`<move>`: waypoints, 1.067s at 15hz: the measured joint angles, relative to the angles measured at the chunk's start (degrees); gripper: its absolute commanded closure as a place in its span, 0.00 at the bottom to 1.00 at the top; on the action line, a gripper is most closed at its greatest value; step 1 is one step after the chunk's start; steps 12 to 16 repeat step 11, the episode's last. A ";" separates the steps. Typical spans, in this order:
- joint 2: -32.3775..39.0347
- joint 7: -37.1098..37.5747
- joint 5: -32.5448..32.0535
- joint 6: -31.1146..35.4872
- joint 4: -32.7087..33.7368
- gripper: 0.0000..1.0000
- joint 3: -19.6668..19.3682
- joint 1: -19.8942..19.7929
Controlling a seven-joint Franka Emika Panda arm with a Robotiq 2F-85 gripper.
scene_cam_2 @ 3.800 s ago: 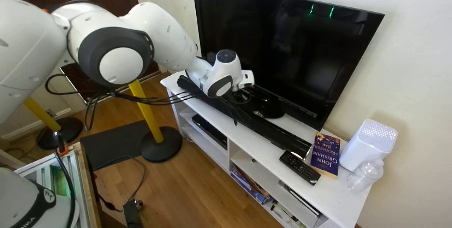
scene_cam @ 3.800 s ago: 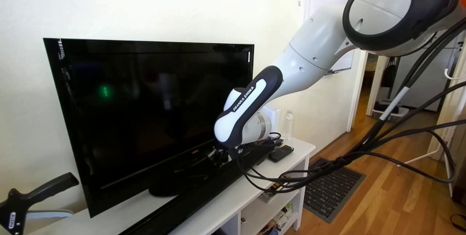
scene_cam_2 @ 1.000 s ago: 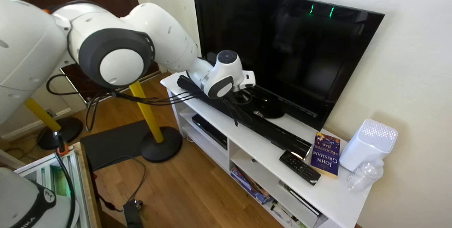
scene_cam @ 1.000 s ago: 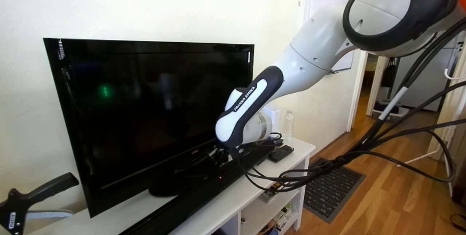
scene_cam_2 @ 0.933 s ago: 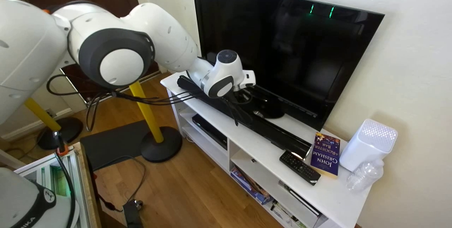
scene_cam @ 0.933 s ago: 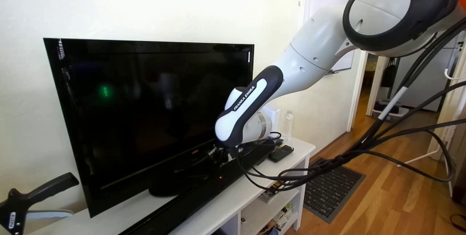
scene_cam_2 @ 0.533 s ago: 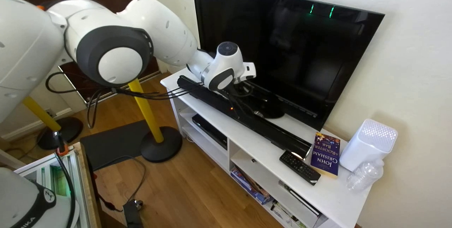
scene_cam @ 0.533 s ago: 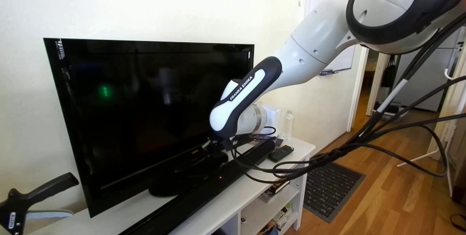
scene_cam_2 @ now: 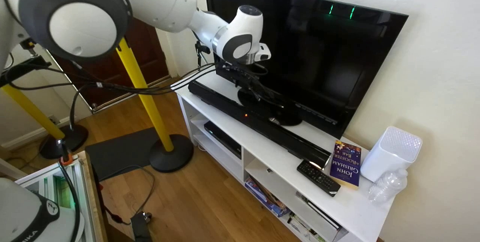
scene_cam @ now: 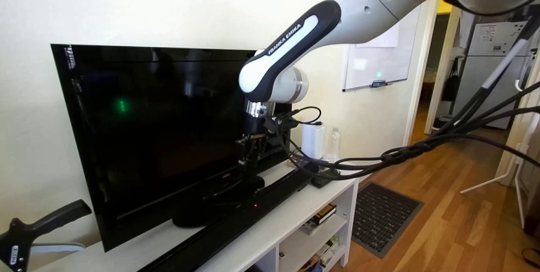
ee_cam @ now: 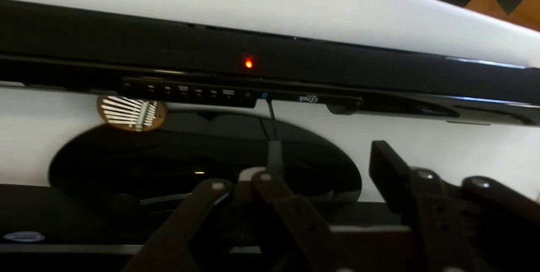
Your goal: Turn off the home theatre
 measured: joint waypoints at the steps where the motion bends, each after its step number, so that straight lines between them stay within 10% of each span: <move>1: -1.89 0.84 -0.70 -2.14 -0.58 0.04 -1.63 0.80; 8: -9.83 13.76 -9.10 -10.84 -4.04 0.00 -11.30 7.48; 16: -11.26 15.47 -9.80 -11.54 -5.18 0.00 -12.06 8.11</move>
